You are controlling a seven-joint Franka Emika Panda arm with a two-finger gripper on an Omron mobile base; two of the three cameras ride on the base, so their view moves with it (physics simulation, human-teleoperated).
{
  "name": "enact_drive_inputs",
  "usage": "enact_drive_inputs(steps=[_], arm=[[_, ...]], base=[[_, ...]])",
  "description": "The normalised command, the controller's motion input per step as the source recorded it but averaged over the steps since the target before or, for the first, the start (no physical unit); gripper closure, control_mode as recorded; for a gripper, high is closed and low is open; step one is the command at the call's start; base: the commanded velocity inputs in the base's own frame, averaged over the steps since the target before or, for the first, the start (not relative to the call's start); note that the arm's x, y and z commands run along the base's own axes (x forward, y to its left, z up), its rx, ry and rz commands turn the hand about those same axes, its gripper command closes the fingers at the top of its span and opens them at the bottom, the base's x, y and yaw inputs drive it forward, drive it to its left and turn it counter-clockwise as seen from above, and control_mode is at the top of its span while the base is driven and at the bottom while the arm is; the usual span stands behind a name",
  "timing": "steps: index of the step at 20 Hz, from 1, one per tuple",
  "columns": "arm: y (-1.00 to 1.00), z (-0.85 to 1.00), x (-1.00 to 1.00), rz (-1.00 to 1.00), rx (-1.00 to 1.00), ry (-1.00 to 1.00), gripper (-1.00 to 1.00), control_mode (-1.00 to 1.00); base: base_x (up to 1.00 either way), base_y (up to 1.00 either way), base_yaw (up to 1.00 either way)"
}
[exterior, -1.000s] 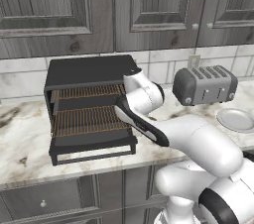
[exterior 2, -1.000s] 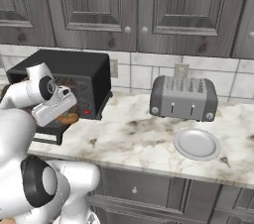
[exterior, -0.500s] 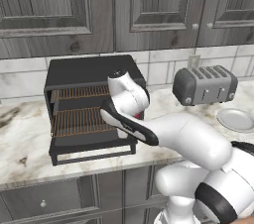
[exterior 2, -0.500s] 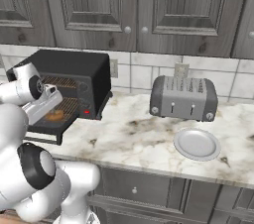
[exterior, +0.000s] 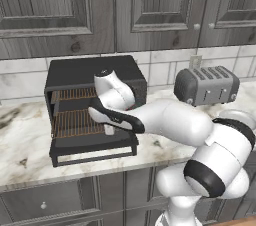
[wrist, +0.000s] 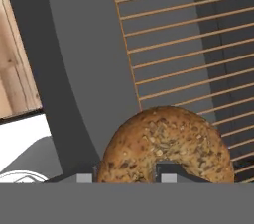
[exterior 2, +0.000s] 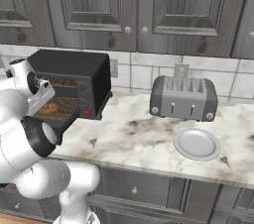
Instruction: Pick up the bagel from the plate, place it on the toaster oven rack, close the door, and set the timer.
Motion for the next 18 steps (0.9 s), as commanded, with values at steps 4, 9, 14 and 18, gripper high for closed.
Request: enact_drive_inputs(steps=[4, 9, 14, 18], arm=[[0.41, 0.0, 0.45, 0.05, 0.0, 0.0, 1.0, -1.0], [0.28, -0.12, 0.36, 0.03, 0.0, 0.0, 1.0, -1.0], [0.16, -0.28, 0.31, 0.02, 0.0, 0.0, 1.0, -1.0], [0.08, -0.34, 0.2, 0.0, 0.0, 0.0, 1.0, -1.0]], base=[[0.0, 0.0, 0.0], [0.0, 0.0, 0.0], [0.0, 0.0, 0.0], [0.0, 0.0, 0.0]])
